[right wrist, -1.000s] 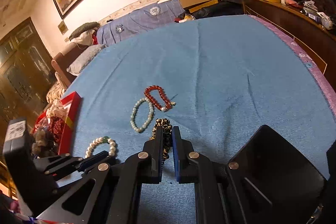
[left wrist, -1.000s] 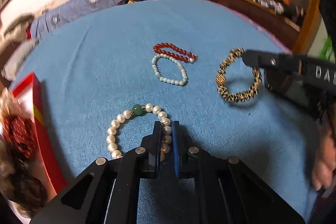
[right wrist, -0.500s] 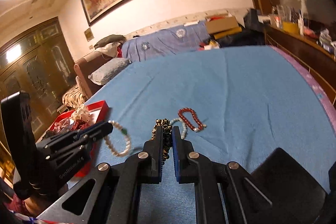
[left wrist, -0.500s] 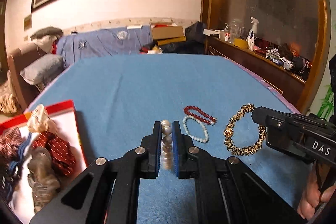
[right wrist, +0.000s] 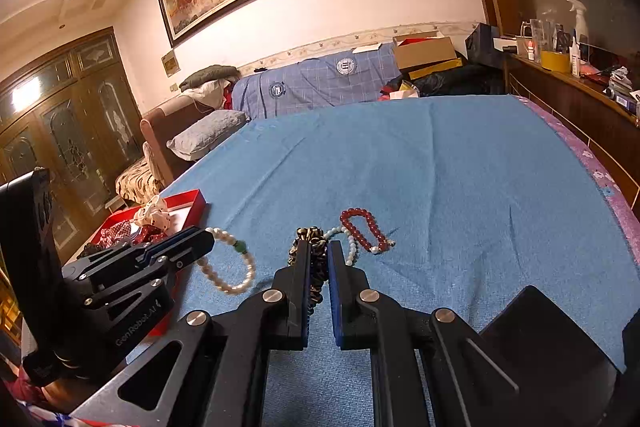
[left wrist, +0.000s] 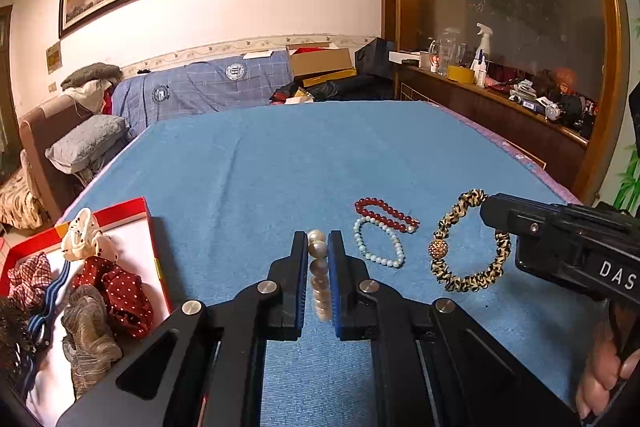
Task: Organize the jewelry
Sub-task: 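Lift both held bracelets off the blanket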
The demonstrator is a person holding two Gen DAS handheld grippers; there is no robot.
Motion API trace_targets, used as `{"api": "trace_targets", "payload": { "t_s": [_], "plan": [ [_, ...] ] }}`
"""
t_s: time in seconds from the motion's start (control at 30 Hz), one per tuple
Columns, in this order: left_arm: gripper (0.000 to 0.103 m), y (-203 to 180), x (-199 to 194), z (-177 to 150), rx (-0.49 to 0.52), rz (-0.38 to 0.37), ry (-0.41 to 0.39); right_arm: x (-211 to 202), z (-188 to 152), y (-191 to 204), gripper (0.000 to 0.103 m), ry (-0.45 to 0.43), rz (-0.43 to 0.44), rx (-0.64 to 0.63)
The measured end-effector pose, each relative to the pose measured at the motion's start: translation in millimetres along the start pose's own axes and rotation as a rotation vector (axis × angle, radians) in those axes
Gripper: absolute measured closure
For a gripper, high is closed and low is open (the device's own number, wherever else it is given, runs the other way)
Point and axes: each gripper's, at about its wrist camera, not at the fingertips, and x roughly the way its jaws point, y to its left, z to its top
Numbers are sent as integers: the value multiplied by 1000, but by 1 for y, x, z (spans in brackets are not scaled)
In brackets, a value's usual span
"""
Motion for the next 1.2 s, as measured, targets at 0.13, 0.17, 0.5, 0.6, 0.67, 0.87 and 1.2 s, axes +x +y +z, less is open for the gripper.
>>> {"api": "trace_targets", "payload": {
  "t_s": [0.13, 0.17, 0.5, 0.6, 0.67, 0.87, 1.2],
  "plan": [
    [94, -6, 0, 0, 22, 16, -6, 1, 0, 0, 94, 4, 0, -4],
    [94, -6, 0, -1, 24, 19, -6, 1, 0, 0, 94, 4, 2, -5],
    [94, -14, 2, -2, 46, 32, -10, 1, 0, 2, 94, 7, 1, -8],
    [94, -16, 3, -2, 52, 36, -11, 1, 0, 2, 94, 6, 1, -8],
    [94, -16, 3, -3, 52, 40, -14, 1, -1, 2, 94, 8, 0, -8],
    [94, -16, 3, -3, 54, 51, -14, 1, -1, 2, 94, 7, 0, -7],
    [94, -14, -15, 4, 37, 81, -51, 0, 1, -11, 94, -6, 24, 61]
  ]
}}
